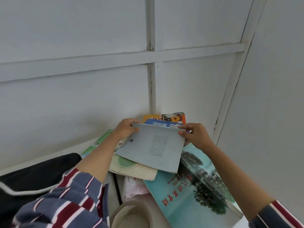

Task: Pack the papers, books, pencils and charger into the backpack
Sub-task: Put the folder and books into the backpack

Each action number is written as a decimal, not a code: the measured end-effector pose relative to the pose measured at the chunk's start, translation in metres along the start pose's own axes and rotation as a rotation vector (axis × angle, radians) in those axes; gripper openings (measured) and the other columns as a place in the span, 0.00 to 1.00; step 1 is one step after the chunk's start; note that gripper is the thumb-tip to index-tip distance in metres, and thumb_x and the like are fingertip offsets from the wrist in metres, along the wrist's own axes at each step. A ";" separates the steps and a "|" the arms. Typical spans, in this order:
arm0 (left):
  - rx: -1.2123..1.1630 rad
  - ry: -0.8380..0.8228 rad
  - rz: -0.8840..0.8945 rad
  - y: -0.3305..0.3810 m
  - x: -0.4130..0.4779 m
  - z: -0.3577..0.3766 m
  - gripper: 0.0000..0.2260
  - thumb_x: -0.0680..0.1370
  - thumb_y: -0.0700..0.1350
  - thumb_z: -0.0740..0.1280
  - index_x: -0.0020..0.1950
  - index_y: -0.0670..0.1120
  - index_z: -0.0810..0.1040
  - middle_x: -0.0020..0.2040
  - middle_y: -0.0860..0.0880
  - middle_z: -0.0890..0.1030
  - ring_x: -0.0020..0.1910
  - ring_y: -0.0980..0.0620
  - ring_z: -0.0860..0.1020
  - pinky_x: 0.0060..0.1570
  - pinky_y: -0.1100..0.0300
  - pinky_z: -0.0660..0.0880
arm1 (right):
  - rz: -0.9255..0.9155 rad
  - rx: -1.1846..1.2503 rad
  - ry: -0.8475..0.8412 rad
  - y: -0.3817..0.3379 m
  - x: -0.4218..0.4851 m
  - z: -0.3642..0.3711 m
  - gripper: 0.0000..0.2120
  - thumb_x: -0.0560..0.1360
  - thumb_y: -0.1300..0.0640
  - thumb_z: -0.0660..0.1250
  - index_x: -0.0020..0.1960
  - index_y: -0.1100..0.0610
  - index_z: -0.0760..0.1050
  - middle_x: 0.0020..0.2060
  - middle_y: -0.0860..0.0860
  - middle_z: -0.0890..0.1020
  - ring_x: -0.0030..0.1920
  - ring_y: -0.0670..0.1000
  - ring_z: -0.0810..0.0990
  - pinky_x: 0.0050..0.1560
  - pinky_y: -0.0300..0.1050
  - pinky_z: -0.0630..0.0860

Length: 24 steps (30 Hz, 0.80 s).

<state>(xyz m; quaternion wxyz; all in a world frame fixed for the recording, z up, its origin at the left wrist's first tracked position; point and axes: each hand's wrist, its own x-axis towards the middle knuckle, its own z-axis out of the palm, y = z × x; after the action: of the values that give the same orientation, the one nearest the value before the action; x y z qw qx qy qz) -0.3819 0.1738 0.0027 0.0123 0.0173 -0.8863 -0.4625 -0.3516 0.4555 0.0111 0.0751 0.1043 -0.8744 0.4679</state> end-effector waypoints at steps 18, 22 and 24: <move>-0.159 0.131 0.158 0.063 -0.045 -0.047 0.06 0.78 0.37 0.63 0.54 0.45 0.74 0.43 0.53 0.72 0.42 0.60 0.70 0.36 0.74 0.68 | -0.371 0.331 0.360 -0.055 -0.017 -0.005 0.10 0.76 0.68 0.63 0.47 0.54 0.78 0.39 0.43 0.78 0.36 0.38 0.75 0.38 0.30 0.71; -0.222 0.172 0.186 0.075 -0.059 -0.059 0.05 0.79 0.38 0.63 0.53 0.45 0.73 0.44 0.55 0.73 0.42 0.61 0.70 0.35 0.74 0.67 | -0.430 0.411 0.379 -0.076 -0.017 -0.011 0.10 0.76 0.68 0.62 0.48 0.55 0.77 0.40 0.43 0.79 0.37 0.39 0.76 0.38 0.34 0.72; -0.258 0.186 0.208 0.082 -0.066 -0.065 0.05 0.79 0.38 0.62 0.53 0.46 0.73 0.45 0.55 0.73 0.43 0.61 0.71 0.35 0.74 0.67 | -0.468 0.475 0.401 -0.089 -0.019 -0.016 0.11 0.77 0.68 0.61 0.48 0.54 0.77 0.40 0.41 0.79 0.38 0.39 0.75 0.38 0.34 0.72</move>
<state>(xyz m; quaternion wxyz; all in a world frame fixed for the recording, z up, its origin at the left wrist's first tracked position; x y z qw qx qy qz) -0.3146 0.1708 0.1067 0.1438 -0.0333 -0.8116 -0.5652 -0.3104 0.4230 0.0865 0.3231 0.2217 -0.6623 0.6386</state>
